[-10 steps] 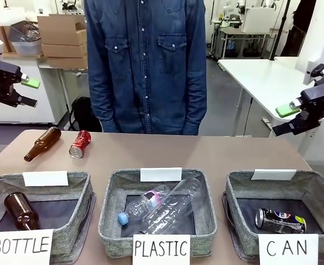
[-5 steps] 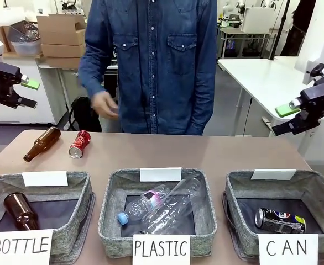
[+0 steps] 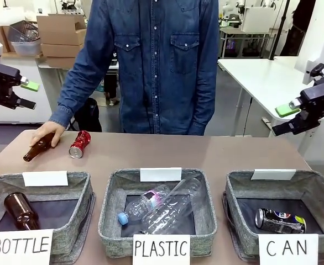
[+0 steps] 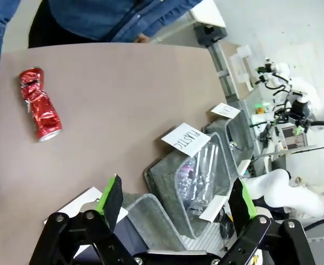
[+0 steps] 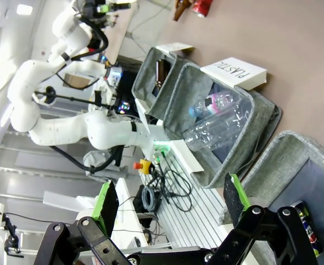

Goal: Sort the can waste into the basket.
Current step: Pick up the can waste from the table and place it in the right Fabric basket.

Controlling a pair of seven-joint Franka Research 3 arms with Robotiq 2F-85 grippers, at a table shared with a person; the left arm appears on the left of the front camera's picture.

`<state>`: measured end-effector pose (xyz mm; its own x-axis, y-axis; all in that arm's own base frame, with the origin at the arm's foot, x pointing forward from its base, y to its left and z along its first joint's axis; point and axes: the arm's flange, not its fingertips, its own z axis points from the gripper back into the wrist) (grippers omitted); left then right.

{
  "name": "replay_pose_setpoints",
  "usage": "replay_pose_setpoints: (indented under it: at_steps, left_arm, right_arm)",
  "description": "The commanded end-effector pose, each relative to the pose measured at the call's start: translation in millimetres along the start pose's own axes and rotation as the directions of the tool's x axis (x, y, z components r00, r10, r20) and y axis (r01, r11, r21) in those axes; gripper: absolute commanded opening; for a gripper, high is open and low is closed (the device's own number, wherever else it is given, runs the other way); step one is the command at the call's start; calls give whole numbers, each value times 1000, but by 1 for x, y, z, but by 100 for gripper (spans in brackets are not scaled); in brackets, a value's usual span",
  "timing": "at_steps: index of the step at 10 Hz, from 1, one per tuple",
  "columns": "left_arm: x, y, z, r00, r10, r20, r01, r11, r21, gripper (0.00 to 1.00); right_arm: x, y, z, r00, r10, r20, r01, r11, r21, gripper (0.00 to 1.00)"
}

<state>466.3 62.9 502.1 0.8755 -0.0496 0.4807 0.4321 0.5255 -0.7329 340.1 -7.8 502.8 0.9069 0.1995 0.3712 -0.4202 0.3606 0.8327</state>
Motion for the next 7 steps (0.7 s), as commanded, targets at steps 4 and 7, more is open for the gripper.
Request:
replay_pose_setpoints:
  at_steps: [4,7]
  left_arm:
    - [-78,-28,82,993,5,114,-13,998,67,100]
    - [-130,-19,102,979,2,205,-13,999,52,100]
  right_arm:
    - [1,0,1,1000,19,-8,-19,1000,1,100]
    - [1,0,1,1000,19,-8,-19,1000,1,100]
